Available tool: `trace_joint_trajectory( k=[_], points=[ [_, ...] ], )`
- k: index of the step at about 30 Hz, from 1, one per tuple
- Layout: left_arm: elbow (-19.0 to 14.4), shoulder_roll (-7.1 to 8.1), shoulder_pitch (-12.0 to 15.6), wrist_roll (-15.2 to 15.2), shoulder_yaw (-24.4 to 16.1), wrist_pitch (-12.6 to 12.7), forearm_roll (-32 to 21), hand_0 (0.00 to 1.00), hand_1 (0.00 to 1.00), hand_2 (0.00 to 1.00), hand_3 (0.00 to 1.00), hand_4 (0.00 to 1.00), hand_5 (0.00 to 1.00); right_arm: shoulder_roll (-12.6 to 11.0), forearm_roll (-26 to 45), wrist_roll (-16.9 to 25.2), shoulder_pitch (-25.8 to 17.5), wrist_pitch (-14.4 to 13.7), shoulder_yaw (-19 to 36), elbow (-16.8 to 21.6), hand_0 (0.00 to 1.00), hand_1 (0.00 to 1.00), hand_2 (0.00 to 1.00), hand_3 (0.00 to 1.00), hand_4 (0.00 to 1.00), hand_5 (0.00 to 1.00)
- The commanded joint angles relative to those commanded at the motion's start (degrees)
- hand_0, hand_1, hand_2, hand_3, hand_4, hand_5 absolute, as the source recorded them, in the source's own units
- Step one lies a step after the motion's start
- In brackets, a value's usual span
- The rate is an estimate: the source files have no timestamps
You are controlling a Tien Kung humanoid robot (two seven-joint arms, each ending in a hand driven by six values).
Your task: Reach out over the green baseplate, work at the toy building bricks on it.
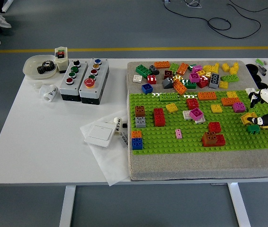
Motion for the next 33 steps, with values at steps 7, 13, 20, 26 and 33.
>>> trace_joint_trajectory(
  k=[7, 13, 20, 26, 33],
  points=[
    [0.0, 0.00, 0.2, 0.1, 0.5, -0.1, -0.2, 0.756, 0.789, 0.840, 0.726, 0.774, 0.682, 3.3, 2.5, -0.2, 4.8, -2.6, -5.7, 0.2, 0.551, 0.546, 0.577, 0.500, 0.856, 0.358],
    [0.0, 0.05, 0.1, 0.1, 1.0, -0.1, -0.8, 0.755, 0.788, 0.840, 0.726, 0.774, 0.681, 6.5, 2.0, 1.1, 8.8, -4.2, -11.0, -3.3, 0.551, 0.546, 0.579, 0.501, 0.852, 0.361],
    [0.0, 0.16, -0.3, -0.2, 2.0, 0.0, -1.8, 0.755, 0.787, 0.840, 0.722, 0.773, 0.683, 9.8, 2.3, 1.0, 10.7, -4.2, -13.8, -5.0, 0.550, 0.539, 0.575, 0.500, 0.852, 0.363],
    [0.0, 0.20, -0.6, -0.3, 2.8, 0.1, -2.7, 0.756, 0.787, 0.839, 0.722, 0.773, 0.683, 12.9, 1.5, -1.1, 11.8, -3.1, -15.3, -6.6, 0.548, 0.542, 0.573, 0.500, 0.860, 0.369],
    [0.0, 0.25, -0.7, -0.3, 3.1, 0.1, -3.0, 0.756, 0.786, 0.838, 0.721, 0.773, 0.682, 14.7, 1.4, -1.5, 12.3, -2.6, -15.8, -8.4, 0.551, 0.552, 0.580, 0.506, 0.875, 0.386]
  ],
)
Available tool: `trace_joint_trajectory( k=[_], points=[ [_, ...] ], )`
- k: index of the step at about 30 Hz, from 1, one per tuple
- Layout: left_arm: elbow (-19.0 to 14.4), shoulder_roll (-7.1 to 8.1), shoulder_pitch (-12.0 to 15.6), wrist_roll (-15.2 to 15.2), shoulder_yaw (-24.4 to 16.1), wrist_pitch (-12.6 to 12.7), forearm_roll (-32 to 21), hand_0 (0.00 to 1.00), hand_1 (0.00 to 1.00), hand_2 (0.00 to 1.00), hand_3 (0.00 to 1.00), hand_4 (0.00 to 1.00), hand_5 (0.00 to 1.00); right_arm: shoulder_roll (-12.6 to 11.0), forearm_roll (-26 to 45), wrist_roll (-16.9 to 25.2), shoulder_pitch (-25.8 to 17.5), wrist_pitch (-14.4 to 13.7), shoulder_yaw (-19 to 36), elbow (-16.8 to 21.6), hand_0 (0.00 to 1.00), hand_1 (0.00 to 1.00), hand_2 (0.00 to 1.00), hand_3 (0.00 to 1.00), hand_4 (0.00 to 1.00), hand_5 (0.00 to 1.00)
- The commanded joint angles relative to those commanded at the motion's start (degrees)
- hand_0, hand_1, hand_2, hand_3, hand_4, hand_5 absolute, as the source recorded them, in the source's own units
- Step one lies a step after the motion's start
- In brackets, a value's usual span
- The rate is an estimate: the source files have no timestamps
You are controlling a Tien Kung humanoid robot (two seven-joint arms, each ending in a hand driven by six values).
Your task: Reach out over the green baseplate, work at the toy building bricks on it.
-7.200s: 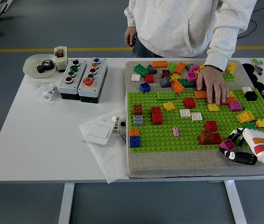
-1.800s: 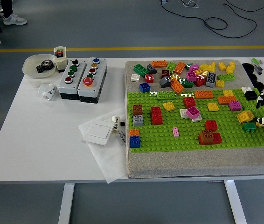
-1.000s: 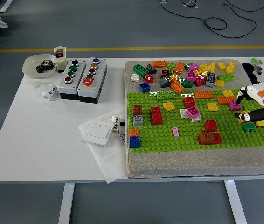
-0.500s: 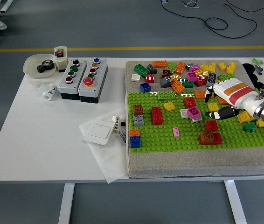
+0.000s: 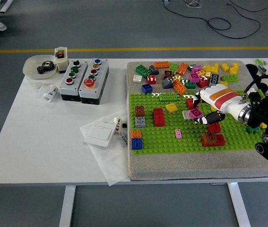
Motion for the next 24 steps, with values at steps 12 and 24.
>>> trace_joint_trajectory(
  k=[12, 24],
  points=[
    [0.0, 0.04, -0.2, 0.0, 0.0, 0.1, 0.0, 0.756, 0.786, 0.838, 0.720, 0.772, 0.681, 1.6, -0.3, 0.1, 1.0, 0.6, -1.4, -2.8, 0.557, 0.560, 0.590, 0.511, 0.890, 0.400],
    [0.0, 0.13, -0.4, -0.1, -0.2, 0.1, 0.1, 0.756, 0.783, 0.837, 0.718, 0.772, 0.678, 2.0, -2.2, -1.3, 1.3, 2.8, -0.9, -5.7, 0.558, 0.575, 0.619, 0.525, 0.950, 0.511]
  ],
)
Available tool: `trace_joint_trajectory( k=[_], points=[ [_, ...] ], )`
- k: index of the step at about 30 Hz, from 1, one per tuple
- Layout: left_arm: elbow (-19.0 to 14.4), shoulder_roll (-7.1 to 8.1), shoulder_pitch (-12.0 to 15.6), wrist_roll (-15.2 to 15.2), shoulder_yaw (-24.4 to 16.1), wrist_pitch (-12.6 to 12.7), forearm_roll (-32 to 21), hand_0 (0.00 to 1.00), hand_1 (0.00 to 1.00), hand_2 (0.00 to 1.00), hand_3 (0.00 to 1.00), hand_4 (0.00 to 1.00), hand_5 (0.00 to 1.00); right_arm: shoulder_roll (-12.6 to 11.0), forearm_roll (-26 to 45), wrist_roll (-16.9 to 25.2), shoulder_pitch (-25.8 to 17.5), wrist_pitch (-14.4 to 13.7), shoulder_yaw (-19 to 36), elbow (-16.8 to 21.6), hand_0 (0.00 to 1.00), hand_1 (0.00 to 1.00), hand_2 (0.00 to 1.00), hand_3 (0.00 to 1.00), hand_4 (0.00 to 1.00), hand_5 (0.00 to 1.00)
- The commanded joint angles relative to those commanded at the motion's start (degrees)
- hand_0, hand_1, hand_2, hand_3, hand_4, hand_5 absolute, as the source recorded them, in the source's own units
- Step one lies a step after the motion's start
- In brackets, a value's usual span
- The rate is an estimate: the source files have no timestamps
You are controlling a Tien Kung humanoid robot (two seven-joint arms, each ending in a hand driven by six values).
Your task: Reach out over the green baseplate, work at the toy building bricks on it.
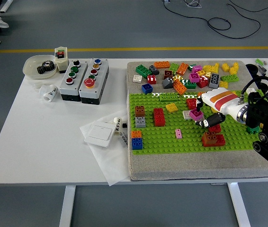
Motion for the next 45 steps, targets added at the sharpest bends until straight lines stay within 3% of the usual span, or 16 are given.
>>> trace_joint_trajectory(
  k=[1, 2, 8, 31, 34, 45],
  points=[
    [0.0, -0.01, 0.0, 0.0, 0.0, 0.0, 0.0, 0.756, 0.783, 0.837, 0.718, 0.772, 0.678, 0.0, -0.1, -0.1, 0.0, 0.0, 0.1, -0.1, 0.558, 0.575, 0.619, 0.525, 0.950, 0.511],
    [0.0, -0.01, 0.0, 0.0, -0.1, 0.0, 0.1, 0.757, 0.783, 0.836, 0.719, 0.771, 0.675, 0.0, -0.2, -0.1, -0.1, 0.0, 0.2, -0.3, 0.556, 0.575, 0.642, 0.541, 0.988, 0.582],
    [0.0, -0.04, 0.0, 0.0, -0.2, 0.0, 0.2, 0.758, 0.783, 0.836, 0.717, 0.772, 0.675, 0.0, 0.1, -0.1, -0.1, 0.3, 0.3, -1.2, 0.556, 0.575, 0.642, 0.547, 0.998, 0.607],
    [0.0, -0.11, 0.4, 0.3, -0.7, 0.0, 1.0, 0.757, 0.783, 0.836, 0.718, 0.773, 0.675, 0.3, 1.0, -0.2, -0.6, 0.6, 1.5, -3.7, 0.547, 0.575, 0.642, 0.545, 0.989, 0.592],
    [0.0, -0.11, 0.5, 0.3, -0.9, 0.0, 1.2, 0.760, 0.783, 0.836, 0.718, 0.774, 0.676, 0.2, 0.3, -0.6, -0.8, 0.3, 1.9, -3.9, 0.548, 0.571, 0.643, 0.549, 0.998, 0.628],
    [0.0, -0.01, 0.3, 0.1, -0.7, 0.0, 0.9, 0.759, 0.783, 0.836, 0.716, 0.775, 0.678, -1.5, -1.9, -1.7, -1.2, -1.5, 5.8, -2.2, 0.538, 0.570, 0.642, 0.552, 0.998, 0.647]
  ],
)
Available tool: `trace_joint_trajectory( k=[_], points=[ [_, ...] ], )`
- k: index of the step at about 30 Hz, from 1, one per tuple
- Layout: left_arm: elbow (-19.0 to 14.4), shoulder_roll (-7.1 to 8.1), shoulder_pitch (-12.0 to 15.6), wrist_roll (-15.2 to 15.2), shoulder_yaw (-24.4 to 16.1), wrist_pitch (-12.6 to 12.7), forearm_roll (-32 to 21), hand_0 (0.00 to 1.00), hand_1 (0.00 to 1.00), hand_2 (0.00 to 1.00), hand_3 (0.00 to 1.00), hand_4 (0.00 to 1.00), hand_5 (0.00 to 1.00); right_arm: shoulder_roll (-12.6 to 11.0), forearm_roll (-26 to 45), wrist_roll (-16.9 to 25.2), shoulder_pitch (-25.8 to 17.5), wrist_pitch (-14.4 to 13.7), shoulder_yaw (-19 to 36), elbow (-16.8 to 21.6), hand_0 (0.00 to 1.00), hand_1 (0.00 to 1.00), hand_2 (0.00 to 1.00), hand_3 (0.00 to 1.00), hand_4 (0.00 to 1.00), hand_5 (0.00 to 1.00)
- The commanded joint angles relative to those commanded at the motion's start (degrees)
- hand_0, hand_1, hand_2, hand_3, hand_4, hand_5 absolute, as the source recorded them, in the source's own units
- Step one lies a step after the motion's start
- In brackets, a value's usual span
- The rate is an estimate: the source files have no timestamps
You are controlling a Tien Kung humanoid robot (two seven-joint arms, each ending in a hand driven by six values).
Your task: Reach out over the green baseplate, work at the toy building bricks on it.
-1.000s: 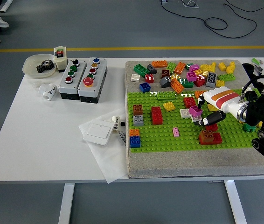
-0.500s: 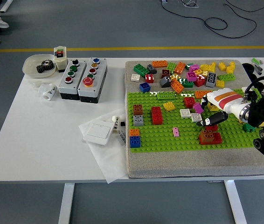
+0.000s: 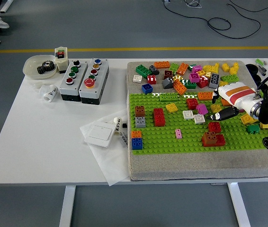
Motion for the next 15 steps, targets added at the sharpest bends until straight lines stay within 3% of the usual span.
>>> trace_joint_trajectory(
  k=[8, 15],
  points=[
    [0.0, 0.00, -0.1, 0.0, -0.2, 0.0, 0.0, 0.759, 0.783, 0.836, 0.716, 0.777, 0.680, -2.4, 0.8, 1.5, -0.8, -1.0, -0.4, 7.4, 0.538, 0.570, 0.642, 0.551, 0.998, 0.651],
    [0.0, -0.05, -0.2, 0.1, -0.2, 0.0, 0.1, 0.759, 0.783, 0.836, 0.716, 0.777, 0.680, -1.0, 1.3, 3.2, 0.5, -1.6, -3.7, 8.8, 0.585, 0.589, 0.651, 0.556, 0.998, 0.649]
  ],
)
